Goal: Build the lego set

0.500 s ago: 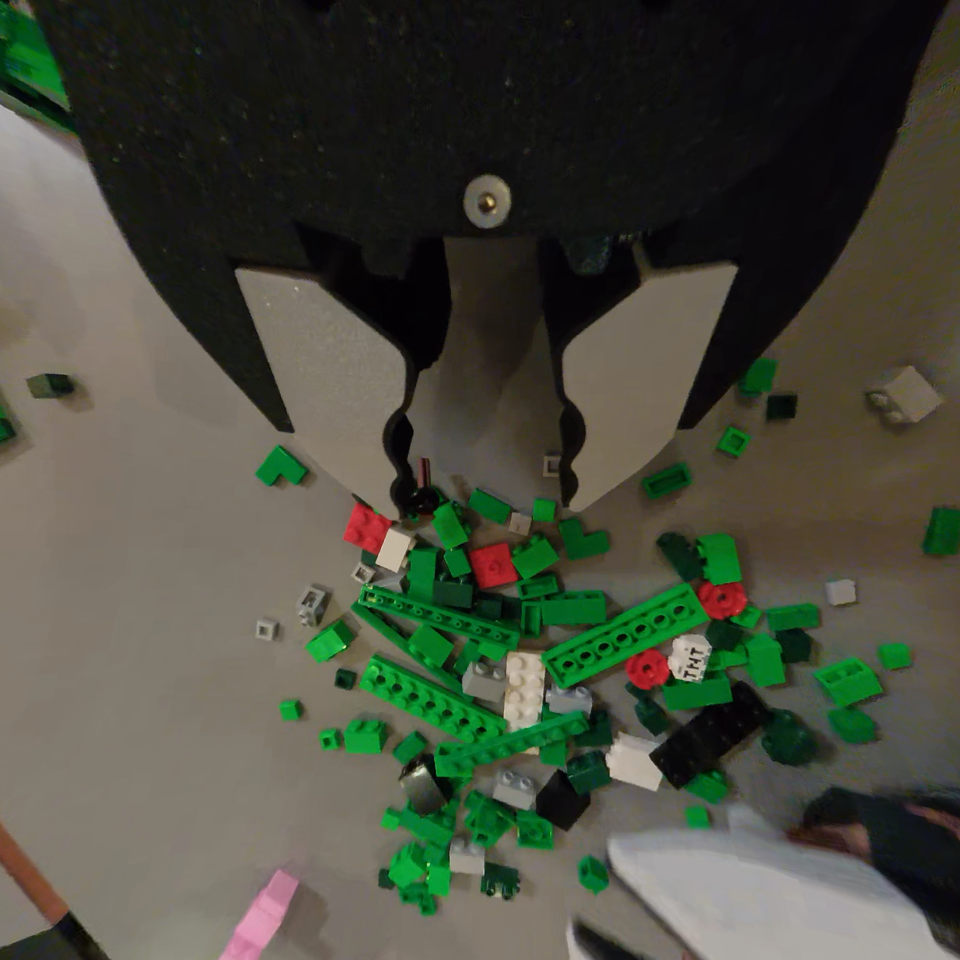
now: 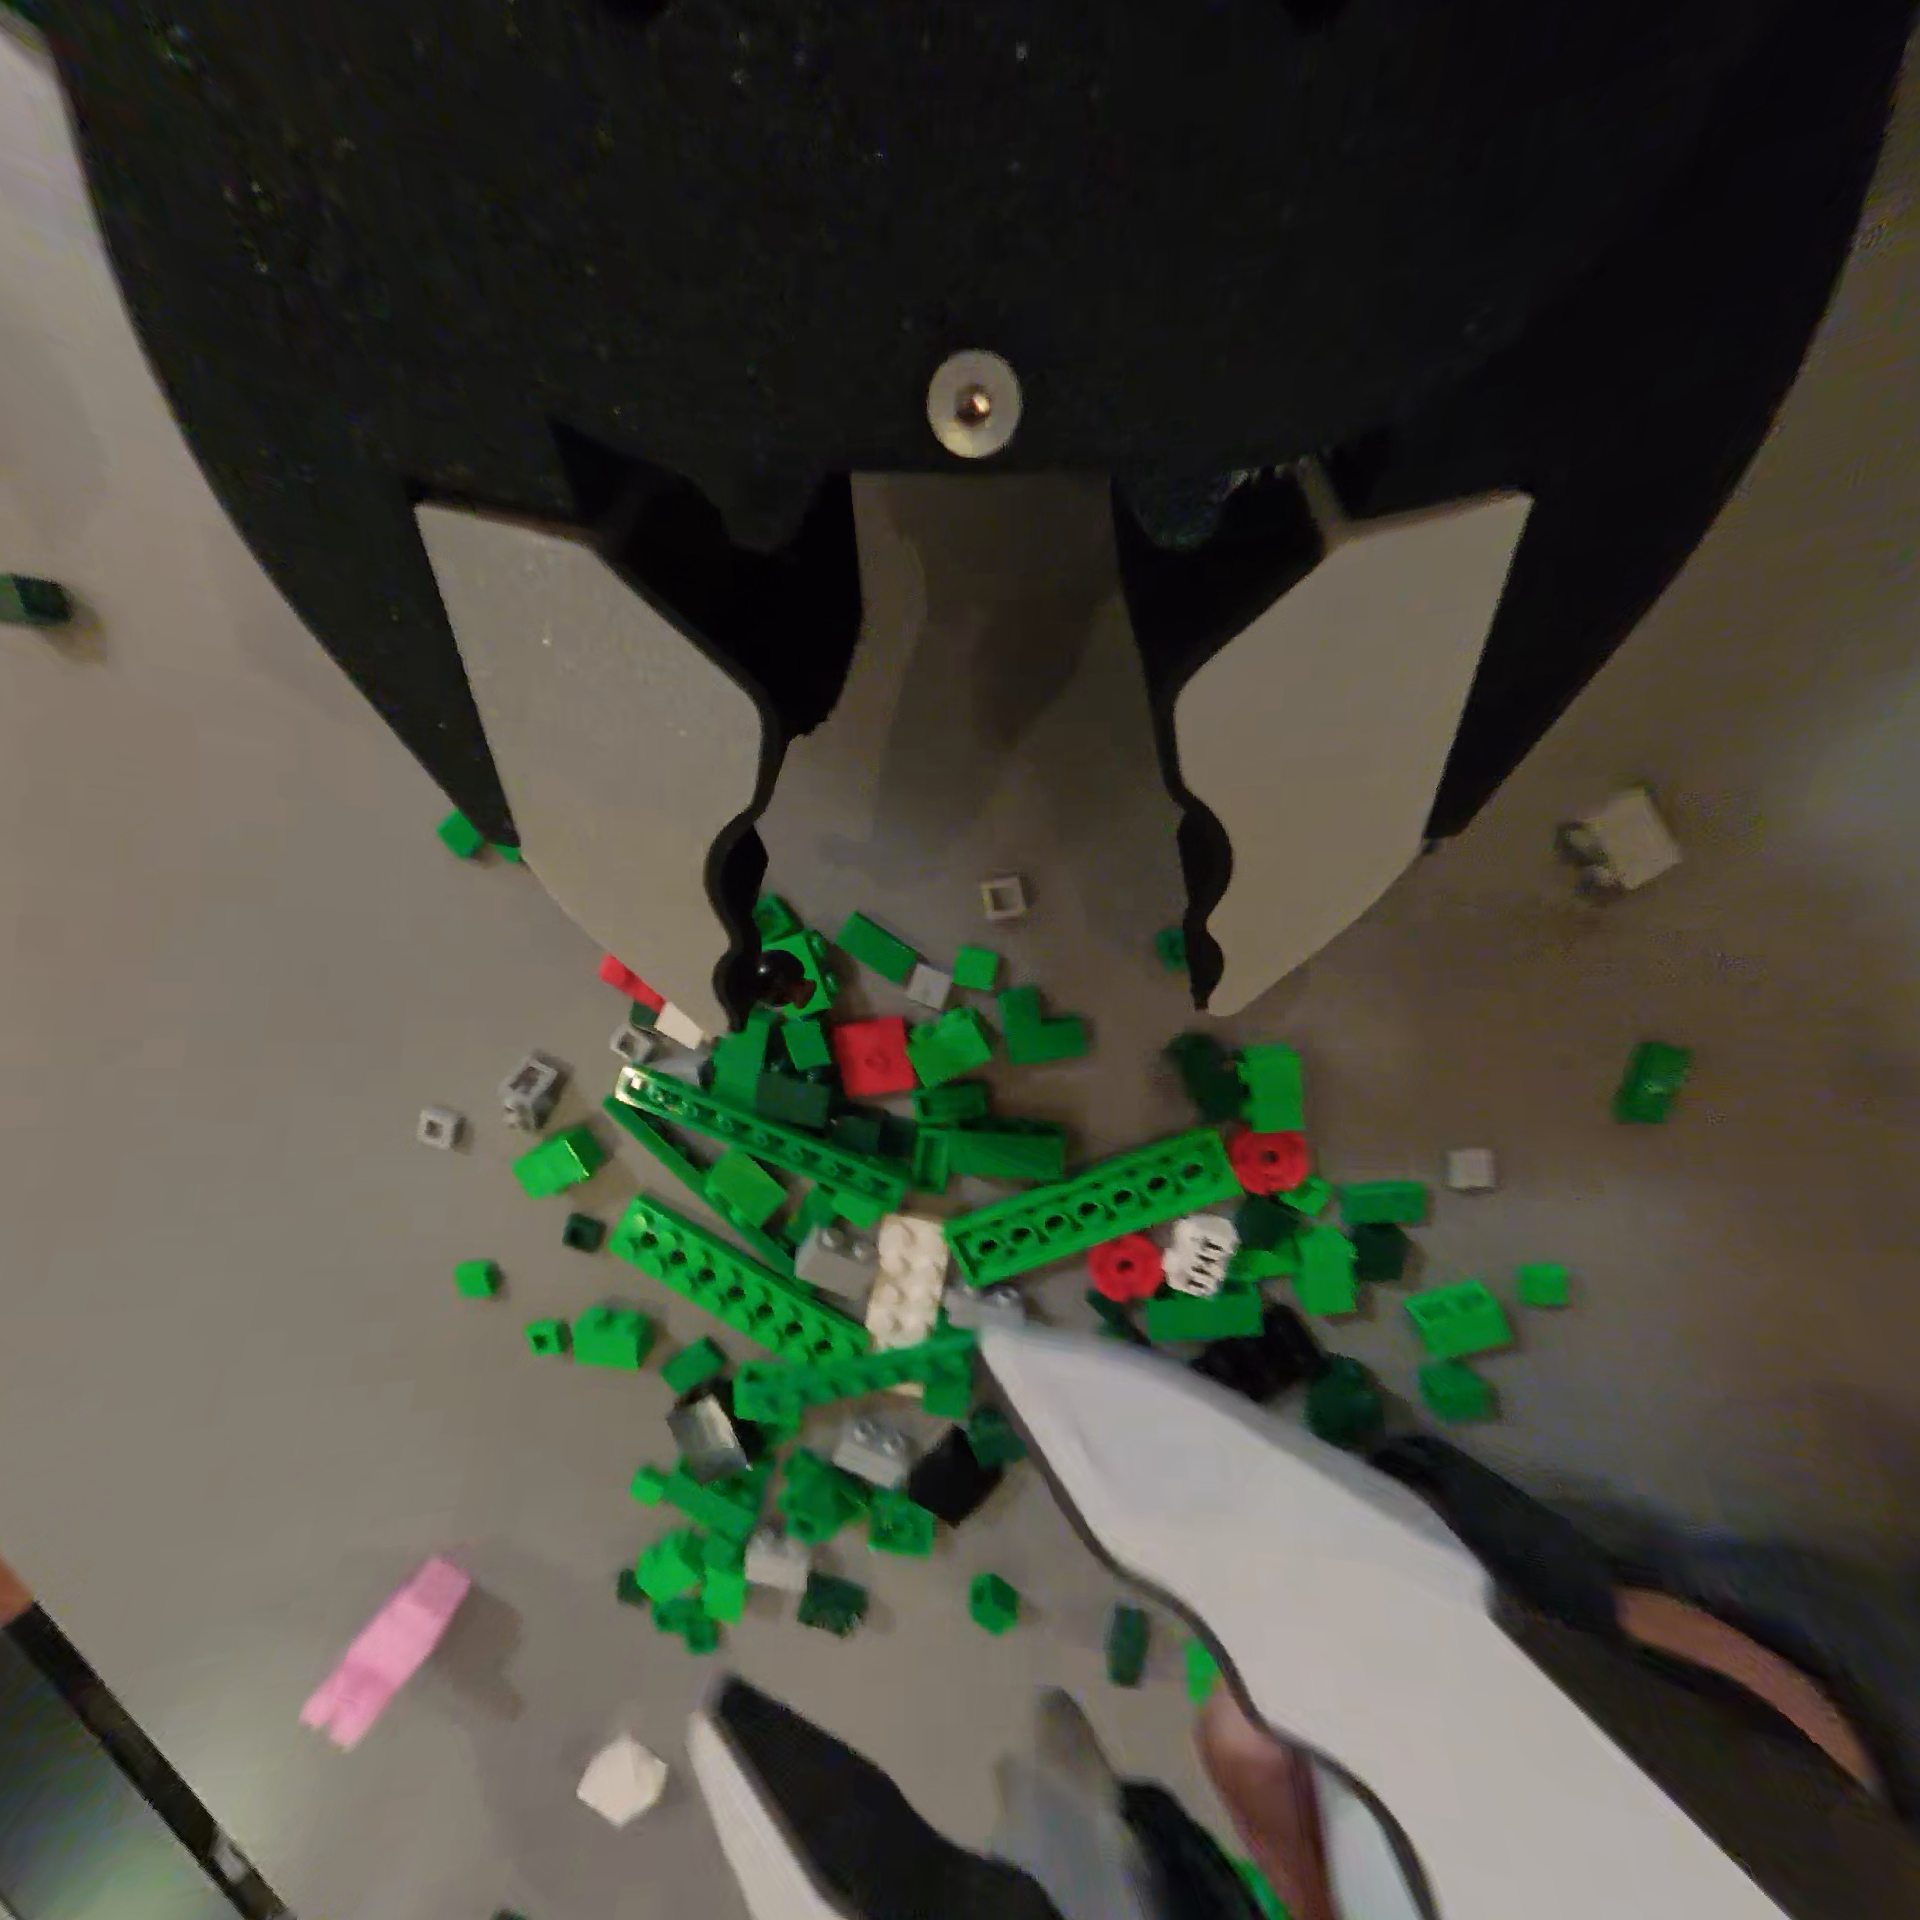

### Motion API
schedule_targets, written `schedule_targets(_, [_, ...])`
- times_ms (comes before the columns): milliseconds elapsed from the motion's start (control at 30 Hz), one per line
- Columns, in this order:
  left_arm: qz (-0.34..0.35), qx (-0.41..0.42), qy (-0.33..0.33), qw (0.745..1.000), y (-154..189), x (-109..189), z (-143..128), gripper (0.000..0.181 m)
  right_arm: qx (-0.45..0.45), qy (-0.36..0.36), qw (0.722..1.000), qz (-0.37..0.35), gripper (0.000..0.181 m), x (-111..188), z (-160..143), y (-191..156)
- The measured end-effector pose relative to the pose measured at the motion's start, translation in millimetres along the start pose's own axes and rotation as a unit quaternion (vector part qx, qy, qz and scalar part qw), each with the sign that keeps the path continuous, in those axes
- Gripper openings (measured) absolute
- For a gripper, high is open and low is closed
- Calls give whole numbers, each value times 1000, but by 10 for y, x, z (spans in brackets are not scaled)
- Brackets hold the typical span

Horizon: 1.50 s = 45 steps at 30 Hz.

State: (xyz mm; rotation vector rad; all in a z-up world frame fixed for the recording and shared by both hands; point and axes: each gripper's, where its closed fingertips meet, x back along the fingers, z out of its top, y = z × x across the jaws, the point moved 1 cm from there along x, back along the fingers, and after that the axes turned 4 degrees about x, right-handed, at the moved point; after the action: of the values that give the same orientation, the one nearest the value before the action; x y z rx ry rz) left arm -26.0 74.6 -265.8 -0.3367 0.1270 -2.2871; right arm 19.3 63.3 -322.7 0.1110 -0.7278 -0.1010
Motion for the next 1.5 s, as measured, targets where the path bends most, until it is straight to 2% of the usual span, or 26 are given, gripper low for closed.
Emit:
schedule_targets(200, [-56,62,-93,992,120,-407,-221,63,0,11,999,31,81,24,30,-93])
schedule_targets(267, [-33,59,-107,992,37,-455,-284,65,13,8,1000,20,81,26,30,-87])
schedule_targets(367, [45,39,-70,996,-291,-281,-184,57,13,-1,999,-29,82,22,-20,72])
schedule_targets(433, [104,37,-30,993,-582,-16,-114,53,-7,36,997,-63,81,20,69,184])
schedule_targets(500, [157,42,-6,987,-857,277,-130,52,-38,88,993,-66,75,14,206,182])
schedule_targets(567, [172,64,-5,983,-1026,462,-168,54,-53,102,991,-70,75,6,259,179])
schedule_targets(667, [167,119,-16,979,-1151,582,-220,76,-41,92,990,-99,75,58,269,209])
schedule_targets(700, [165,142,-3,976,-1174,601,-207,93,-41,92,989,-104,73,83,278,214])
schedule_targets(733, [157,165,17,974,-1178,620,-182,101,-44,96,988,-109,71,111,301,220])
schedule_targets(800, [144,201,32,968,-1194,630,-199,110,-53,110,986,-113,68,163,346,225])
schedule_targets(900, [155,210,2,965,-1240,594,-359,118,-67,115,985,-110,68,169,340,253])
schedule_targets(967, [165,192,-16,967,-1229,563,-447,116,-75,105,987,-97,65,90,307,254])
schedule_targets(1033, [186,151,-11,971,-1226,588,-433,105,-87,98,988,-76,58,-33,341,224])
schedule_targets(1100, [220,93,15,971,-1241,686,-338,90,-97,109,988,-51,46,-152,501,133])
schedule_targets(1200, [244,38,24,969,-1271,797,-282,79,-67,96,993,-34,43,-290,656,-33])
schedule_targets(1233, [242,41,27,969,-1279,809,-294,76,-48,83,995,-17,41,-324,654,-116])
schedule_targets(1300, [239,61,48,968,-1307,846,-298,66,-10,74,995,71,35,-378,656,-395])
schedule_targets(1367, [252,73,109,959,-1364,986,-189,55,32,68,986,149,33,-416,666,-691])
schedule_targets(1433, [270,88,153,946,-1434,1131,-112,56,79,39,985,145,33,-494,643,-808])
schedule_targets(1500, [269,93,155,946,-1446,1139,-130,57,118,22,984,132,32,-552,643,-873])
